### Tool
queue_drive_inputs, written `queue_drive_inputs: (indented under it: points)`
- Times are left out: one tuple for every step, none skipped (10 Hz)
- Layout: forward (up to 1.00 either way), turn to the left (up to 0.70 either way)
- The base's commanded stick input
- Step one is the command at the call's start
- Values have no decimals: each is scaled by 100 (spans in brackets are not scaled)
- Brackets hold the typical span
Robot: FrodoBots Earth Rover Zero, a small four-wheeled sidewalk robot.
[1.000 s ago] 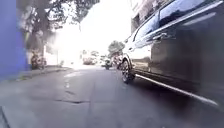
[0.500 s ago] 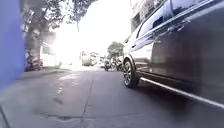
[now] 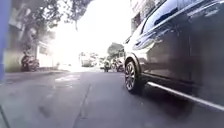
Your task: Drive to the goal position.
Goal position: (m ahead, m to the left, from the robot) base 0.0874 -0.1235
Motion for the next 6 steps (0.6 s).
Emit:
queue_drive_inputs:
  points:
    - [11, 0]
    - [0, 0]
    - [0, 0]
    - [0, 0]
    - [0, 0]
    - [0, 0]
